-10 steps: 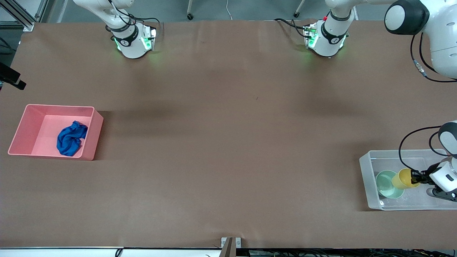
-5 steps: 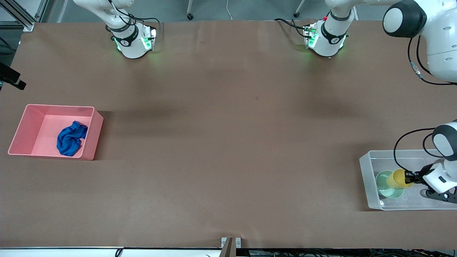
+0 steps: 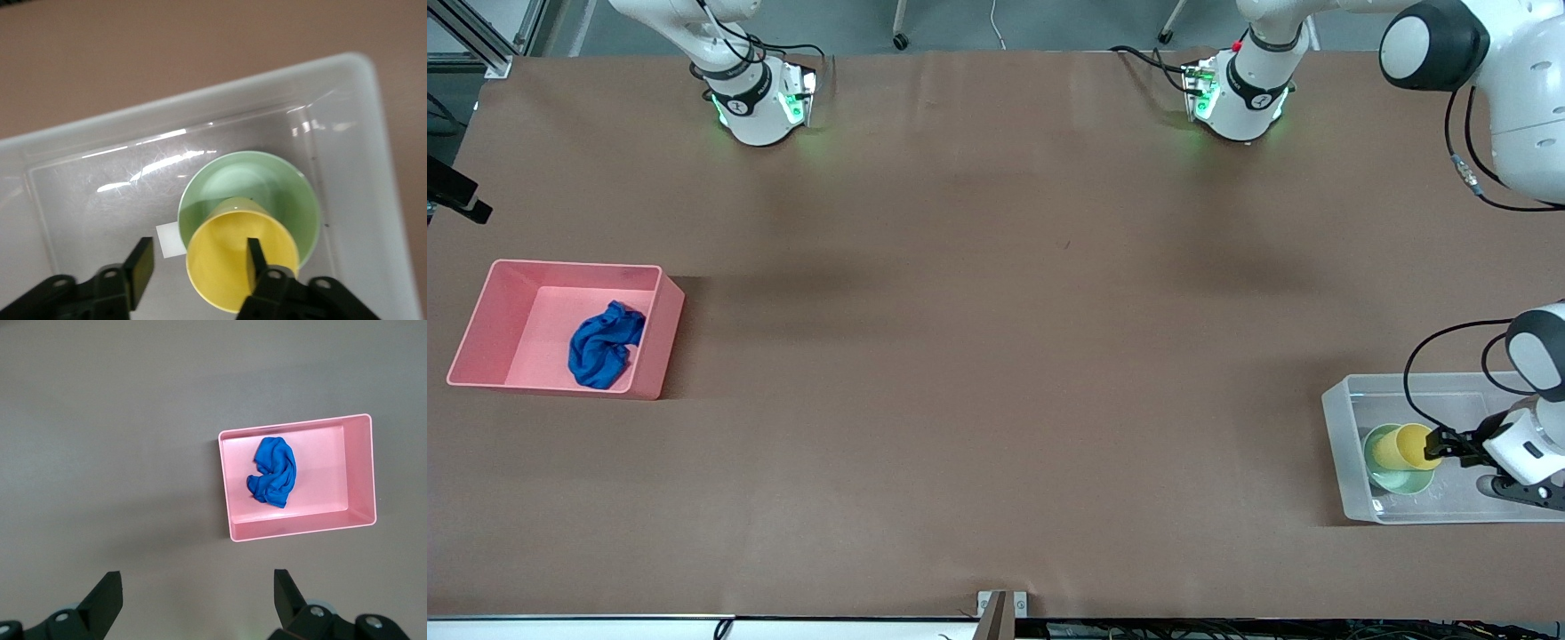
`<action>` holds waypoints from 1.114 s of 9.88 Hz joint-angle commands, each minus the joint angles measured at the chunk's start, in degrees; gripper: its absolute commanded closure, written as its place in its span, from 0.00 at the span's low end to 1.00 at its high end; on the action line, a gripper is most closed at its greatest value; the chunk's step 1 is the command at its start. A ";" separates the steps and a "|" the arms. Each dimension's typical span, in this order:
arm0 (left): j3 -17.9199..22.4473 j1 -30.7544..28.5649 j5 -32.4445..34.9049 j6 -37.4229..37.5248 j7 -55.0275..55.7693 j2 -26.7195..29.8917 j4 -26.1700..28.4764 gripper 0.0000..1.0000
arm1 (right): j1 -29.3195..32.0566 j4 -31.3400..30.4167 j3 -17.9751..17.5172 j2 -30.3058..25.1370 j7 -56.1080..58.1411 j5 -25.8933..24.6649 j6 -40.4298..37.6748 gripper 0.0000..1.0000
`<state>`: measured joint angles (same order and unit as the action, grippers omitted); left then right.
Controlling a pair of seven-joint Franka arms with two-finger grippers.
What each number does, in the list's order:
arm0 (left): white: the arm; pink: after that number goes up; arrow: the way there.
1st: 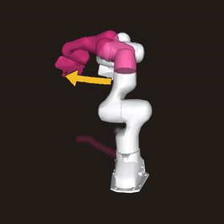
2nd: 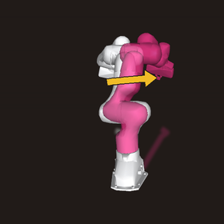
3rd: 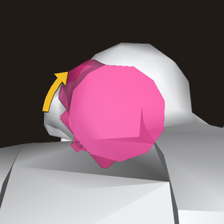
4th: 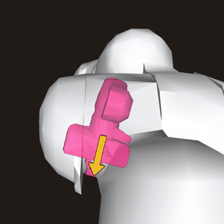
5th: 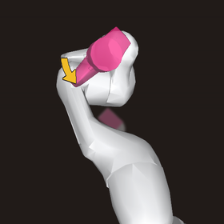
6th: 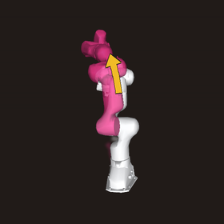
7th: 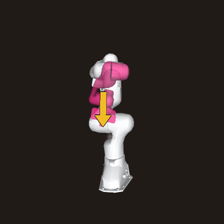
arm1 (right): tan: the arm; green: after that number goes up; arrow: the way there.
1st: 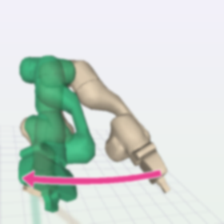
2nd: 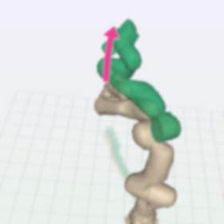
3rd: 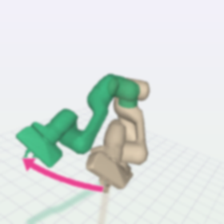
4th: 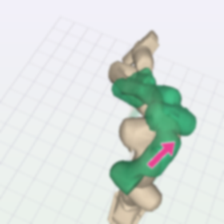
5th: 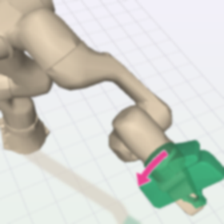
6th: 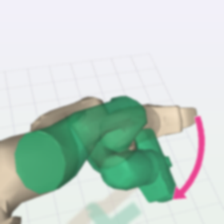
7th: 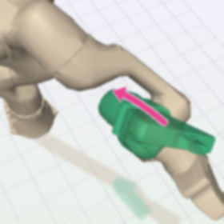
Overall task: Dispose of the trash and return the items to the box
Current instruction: 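Lower the yellow cup into the green bowl and open the left gripper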
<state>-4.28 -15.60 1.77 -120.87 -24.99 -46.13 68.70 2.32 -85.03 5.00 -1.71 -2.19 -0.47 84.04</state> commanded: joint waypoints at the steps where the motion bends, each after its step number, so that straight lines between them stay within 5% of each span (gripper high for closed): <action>1: -1.51 0.05 -0.72 5.36 1.08 4.98 1.61 0.06 | 0.40 -1.55 -0.34 -1.63 0.44 -0.50 0.16 0.00; 7: -7.75 0.05 -0.63 21.00 10.65 18.07 3.62 0.05 | 0.41 -1.55 -0.34 -1.63 0.44 -0.50 0.16 0.00; 11: -12.67 0.04 -0.63 21.38 16.62 32.83 18.72 0.05 | 0.32 0.11 -0.34 -1.19 0.96 -0.50 0.25 0.00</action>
<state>-15.95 -15.07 1.63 -98.63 -10.20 -18.99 78.55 2.32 -84.93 5.00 -1.73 -2.01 -0.47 84.19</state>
